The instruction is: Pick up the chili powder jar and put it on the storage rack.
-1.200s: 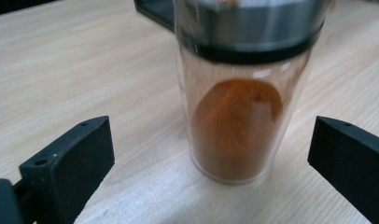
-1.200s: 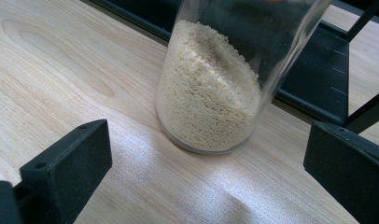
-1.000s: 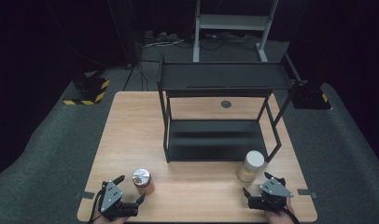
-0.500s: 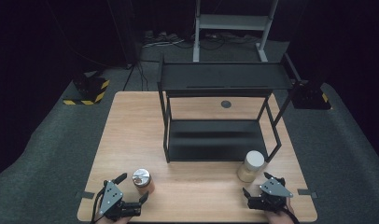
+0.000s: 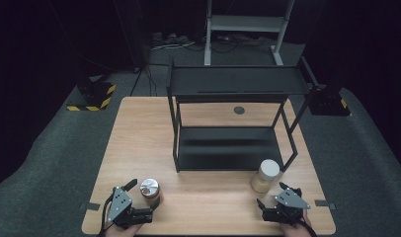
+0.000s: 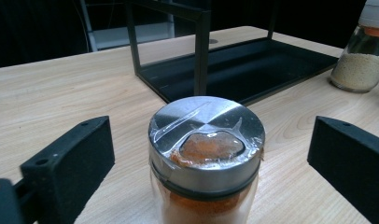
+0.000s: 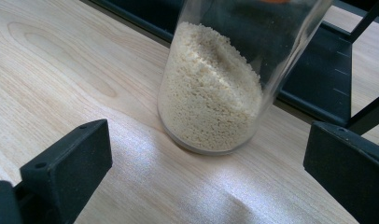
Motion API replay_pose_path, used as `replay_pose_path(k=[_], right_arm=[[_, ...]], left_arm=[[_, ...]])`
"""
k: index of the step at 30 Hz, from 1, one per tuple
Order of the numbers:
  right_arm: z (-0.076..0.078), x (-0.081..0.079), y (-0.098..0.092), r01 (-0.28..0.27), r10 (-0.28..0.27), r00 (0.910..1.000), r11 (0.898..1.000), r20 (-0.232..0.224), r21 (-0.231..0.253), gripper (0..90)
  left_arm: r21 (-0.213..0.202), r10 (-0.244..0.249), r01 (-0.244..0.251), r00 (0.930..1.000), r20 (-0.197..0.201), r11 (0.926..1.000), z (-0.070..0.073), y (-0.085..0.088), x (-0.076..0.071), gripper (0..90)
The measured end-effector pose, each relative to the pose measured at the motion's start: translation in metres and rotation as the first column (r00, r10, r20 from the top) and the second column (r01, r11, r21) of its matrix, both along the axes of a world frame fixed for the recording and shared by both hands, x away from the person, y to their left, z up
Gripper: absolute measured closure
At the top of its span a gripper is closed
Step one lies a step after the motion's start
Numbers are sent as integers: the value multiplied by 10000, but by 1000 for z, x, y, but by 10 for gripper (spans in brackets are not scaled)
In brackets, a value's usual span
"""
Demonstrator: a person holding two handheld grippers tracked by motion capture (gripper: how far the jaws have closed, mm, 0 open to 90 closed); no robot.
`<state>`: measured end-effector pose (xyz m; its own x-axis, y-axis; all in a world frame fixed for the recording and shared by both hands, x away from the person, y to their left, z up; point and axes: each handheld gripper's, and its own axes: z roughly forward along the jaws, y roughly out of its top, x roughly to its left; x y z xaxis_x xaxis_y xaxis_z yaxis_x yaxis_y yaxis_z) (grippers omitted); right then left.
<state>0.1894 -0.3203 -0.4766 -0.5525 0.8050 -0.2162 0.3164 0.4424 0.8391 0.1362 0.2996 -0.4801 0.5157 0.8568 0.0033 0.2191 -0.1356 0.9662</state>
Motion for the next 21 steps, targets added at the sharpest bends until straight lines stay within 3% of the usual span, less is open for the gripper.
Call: replay_pose_path(k=[3, 5, 16, 18, 21], right_arm=[[0, 0, 0, 5, -5, 10000, 10000, 0, 2, 2], [0, 0, 0, 7, -7, 10000, 10000, -2, 11, 2], [0, 0, -1, 3, -4, 10000, 10000, 22, 41, 2], [0, 0, -1, 15, -15, 10000, 10000, 17, 56, 2], [0, 0, -1, -1, 1, 10000, 10000, 25, 42, 2]], left_arm=[[201, 127, -131, 9998, 162, 9997, -1, -4, -1, 68], [55, 21, -21, 9999, 142, 10000, -3, -2, 2, 112], [286, -85, 82, 9999, 120, 9996, -6, -1, 6, 294], [162, -112, 111, 9999, 93, 9998, -7, 0, 6, 338], [203, -117, 115, 9999, 109, 9997, -7, 0, 6, 340]])
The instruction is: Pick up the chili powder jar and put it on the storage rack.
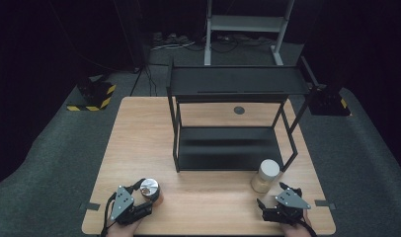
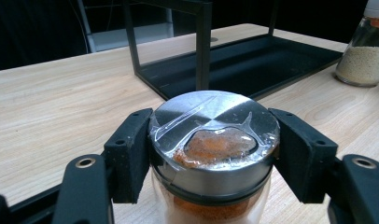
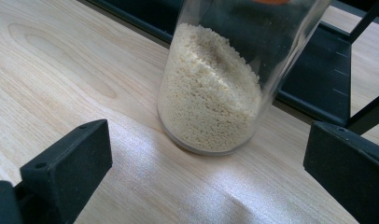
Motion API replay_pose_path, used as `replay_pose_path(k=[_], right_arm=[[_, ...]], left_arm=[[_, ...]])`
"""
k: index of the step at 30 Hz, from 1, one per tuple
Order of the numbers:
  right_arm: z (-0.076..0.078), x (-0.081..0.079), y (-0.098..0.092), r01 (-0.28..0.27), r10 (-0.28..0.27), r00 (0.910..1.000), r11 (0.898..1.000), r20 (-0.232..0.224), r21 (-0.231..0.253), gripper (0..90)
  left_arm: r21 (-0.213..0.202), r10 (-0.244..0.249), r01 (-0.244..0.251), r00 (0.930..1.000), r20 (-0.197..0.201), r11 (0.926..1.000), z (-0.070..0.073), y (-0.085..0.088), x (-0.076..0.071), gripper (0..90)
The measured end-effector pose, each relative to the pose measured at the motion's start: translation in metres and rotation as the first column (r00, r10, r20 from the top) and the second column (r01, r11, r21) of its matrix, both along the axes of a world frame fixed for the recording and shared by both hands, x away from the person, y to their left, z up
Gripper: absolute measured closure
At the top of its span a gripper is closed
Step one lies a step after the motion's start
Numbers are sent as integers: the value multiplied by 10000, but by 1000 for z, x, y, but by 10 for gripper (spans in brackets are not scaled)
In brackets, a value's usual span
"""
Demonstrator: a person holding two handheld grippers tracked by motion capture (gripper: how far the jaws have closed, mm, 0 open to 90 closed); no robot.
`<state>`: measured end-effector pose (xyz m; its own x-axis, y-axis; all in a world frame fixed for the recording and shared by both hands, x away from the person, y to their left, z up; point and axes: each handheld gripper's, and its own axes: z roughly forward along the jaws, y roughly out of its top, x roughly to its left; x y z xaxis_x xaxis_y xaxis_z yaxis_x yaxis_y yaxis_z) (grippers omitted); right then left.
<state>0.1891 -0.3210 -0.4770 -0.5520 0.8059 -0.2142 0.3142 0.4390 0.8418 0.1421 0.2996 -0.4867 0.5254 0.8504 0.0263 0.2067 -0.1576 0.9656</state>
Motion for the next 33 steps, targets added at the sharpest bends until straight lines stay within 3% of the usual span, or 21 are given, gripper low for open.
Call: replay_pose_path(k=[11, 17, 20, 33], right_arm=[[0, 0, 1, -6, 6, 10000, 10000, -9, -39, 2], [0, 0, 0, 0, 0, 10000, 10000, -27, -25, 2], [0, 1, 0, -5, 5, 10000, 10000, -41, 17, 2], [0, 1, -4, -32, 33, 10000, 9998, -56, 185, 2]], left_arm=[[98, 23, -22, 10000, -54, 9999, 4, 0, -1, 347], [-263, -64, 63, 10000, -67, 9996, 6, 4, -3, 348], [-784, -169, 162, 9998, -84, 9968, 9, 7, -3, 347], [-547, -566, 574, 9983, 171, 9968, 35, -7, 1, 347]])
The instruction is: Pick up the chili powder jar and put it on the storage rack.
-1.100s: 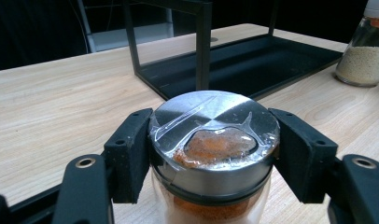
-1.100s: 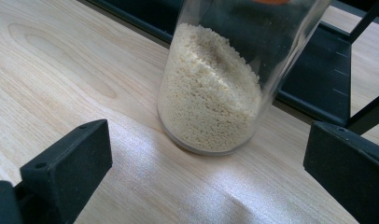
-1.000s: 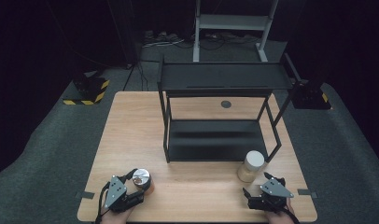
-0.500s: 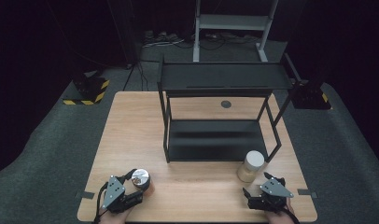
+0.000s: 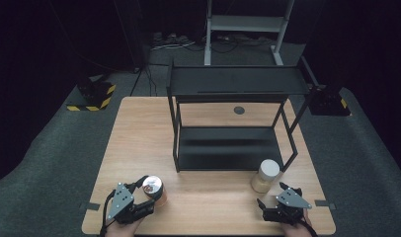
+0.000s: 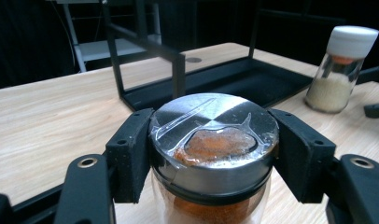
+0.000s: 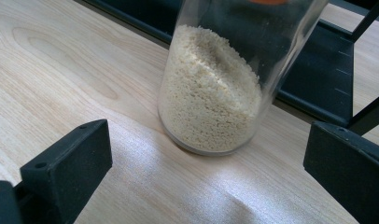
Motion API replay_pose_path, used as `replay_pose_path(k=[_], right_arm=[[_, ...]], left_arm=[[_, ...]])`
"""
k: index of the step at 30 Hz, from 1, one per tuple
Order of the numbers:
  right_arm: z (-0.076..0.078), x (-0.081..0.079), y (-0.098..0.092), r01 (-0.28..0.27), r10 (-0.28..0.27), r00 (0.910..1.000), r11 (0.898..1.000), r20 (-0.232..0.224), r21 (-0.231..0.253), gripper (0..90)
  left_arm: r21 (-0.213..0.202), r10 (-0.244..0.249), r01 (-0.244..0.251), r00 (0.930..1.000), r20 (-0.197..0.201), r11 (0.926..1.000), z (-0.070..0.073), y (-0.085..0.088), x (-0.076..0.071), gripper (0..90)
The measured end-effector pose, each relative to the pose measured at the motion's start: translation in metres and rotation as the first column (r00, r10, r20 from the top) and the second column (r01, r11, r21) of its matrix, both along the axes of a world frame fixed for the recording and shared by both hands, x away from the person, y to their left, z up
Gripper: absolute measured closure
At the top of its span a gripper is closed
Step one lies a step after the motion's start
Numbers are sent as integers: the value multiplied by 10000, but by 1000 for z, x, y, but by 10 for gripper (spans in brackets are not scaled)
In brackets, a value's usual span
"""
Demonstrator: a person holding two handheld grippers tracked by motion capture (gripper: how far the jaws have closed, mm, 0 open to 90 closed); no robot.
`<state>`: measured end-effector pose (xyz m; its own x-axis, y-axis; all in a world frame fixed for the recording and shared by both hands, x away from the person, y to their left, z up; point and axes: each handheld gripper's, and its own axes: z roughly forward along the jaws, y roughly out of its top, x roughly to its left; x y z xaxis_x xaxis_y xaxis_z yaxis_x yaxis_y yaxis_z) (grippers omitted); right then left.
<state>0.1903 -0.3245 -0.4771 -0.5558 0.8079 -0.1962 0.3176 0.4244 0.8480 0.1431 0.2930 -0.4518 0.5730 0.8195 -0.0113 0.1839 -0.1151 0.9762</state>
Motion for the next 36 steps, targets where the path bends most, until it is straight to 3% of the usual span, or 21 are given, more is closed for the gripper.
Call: replay_pose_path(k=[2, 20, 36], right_arm=[[0, 0, -1, -12, 12, 10000, 10000, 4, 30, 2], [1, 1, -2, -92, 92, 9999, 9999, -63, 41, 2], [1, 2, -3, -227, 227, 9997, 9997, -82, 36, 3]], left_arm=[[202, -34, 30, 9998, 190, 9998, 7, -7, 2, 347], [98, -750, 744, 9935, 862, 9972, 61, -47, 30, 347], [-175, -941, 965, 9899, 1064, 9952, 91, -63, 56, 346]])
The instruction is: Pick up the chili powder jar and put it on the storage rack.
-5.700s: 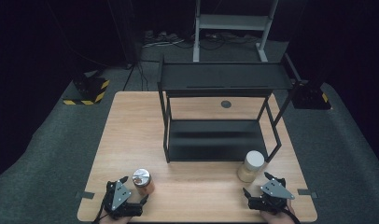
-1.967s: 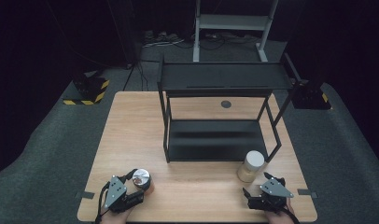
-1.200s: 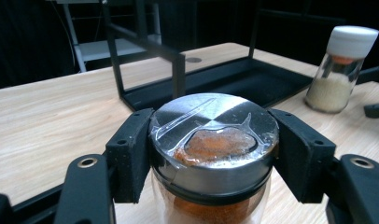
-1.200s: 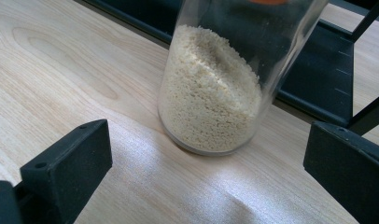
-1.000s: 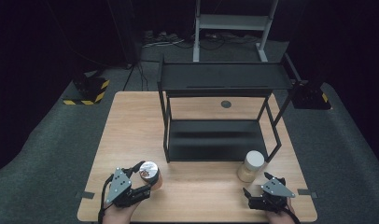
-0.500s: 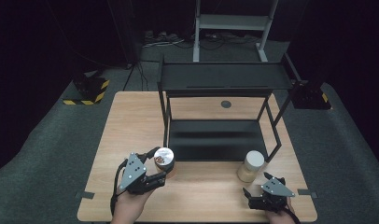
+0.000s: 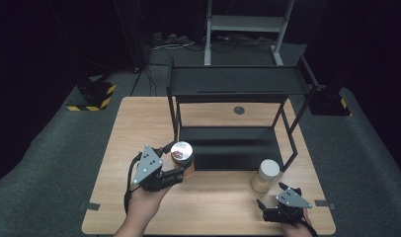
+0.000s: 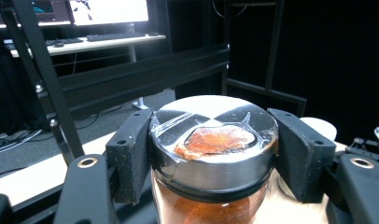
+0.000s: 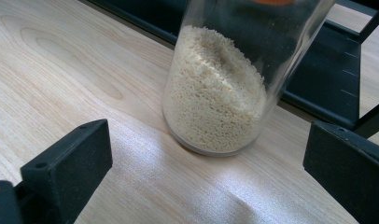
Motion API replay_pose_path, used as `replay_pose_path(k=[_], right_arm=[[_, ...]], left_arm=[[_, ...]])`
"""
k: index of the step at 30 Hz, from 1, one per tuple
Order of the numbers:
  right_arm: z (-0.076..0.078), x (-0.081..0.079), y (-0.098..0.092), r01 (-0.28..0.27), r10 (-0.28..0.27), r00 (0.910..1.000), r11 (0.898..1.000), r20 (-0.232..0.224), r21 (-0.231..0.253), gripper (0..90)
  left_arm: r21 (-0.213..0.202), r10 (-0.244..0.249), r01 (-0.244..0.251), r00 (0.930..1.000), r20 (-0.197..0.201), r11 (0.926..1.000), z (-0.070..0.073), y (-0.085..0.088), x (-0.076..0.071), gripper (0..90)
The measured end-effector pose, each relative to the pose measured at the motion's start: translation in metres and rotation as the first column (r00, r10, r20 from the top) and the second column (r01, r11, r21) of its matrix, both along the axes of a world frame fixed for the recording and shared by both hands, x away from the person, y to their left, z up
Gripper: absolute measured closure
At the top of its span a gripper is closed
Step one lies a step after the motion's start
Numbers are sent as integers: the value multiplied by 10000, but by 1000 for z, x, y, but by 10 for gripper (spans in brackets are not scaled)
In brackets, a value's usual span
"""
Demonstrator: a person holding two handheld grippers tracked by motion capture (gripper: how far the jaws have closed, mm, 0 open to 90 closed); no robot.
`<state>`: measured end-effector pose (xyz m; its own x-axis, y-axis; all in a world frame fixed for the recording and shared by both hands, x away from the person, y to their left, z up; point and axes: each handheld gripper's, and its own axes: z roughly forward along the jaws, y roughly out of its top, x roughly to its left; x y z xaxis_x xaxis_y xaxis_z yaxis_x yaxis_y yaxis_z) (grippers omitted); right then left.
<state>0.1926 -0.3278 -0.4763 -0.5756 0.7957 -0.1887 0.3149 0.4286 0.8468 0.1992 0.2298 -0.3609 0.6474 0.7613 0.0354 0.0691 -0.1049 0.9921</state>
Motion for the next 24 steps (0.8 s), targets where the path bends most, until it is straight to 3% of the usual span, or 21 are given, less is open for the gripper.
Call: replay_pose_path(k=[24], right_arm=[[-1, -1, -2, 28, -29, 10000, 9999, 68, 137, 3]], left_arm=[[-422, -283, 303, 9985, 459, 9986, 35, -23, 33, 347]])
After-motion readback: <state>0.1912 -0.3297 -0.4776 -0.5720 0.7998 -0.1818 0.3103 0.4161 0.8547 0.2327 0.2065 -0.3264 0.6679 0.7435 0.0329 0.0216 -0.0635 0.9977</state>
